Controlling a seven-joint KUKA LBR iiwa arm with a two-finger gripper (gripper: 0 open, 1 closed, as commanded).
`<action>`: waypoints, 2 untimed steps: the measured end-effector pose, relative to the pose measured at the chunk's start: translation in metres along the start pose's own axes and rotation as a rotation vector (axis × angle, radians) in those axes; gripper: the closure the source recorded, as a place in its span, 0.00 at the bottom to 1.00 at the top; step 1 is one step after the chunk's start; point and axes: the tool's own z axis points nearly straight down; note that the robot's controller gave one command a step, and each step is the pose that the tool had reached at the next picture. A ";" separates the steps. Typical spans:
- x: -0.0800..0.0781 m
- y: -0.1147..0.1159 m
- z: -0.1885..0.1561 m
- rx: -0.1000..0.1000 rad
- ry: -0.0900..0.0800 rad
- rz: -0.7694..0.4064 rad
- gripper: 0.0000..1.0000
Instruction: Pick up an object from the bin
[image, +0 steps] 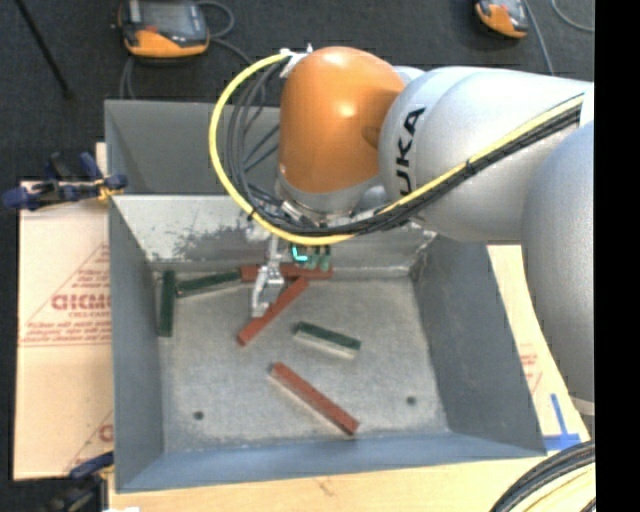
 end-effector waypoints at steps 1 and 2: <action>-0.001 -0.001 -0.005 -0.001 -0.008 0.002 0.00; -0.008 -0.012 0.045 0.000 -0.015 -0.046 0.00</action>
Offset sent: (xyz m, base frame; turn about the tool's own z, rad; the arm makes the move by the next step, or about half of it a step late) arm 0.0130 -0.0316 -0.1359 -0.1257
